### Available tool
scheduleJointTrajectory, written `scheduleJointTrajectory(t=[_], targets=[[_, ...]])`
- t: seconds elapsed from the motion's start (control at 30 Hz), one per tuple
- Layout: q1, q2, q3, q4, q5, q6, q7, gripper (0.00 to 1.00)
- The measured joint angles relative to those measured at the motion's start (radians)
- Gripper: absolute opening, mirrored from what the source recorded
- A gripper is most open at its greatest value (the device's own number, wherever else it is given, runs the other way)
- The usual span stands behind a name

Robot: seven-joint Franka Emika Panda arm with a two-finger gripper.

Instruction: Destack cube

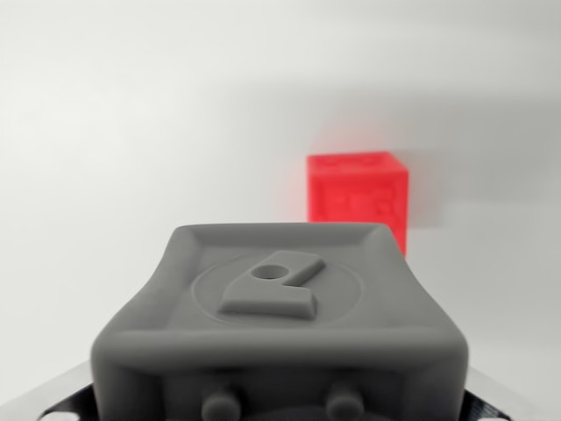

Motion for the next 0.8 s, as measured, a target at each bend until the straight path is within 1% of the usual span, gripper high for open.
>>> scheduleJointTrajectory(t=[0.8], targets=[[0.078, 0.017, 0.001, -0.003, 0.0, 0.019, 0.153, 0.0]])
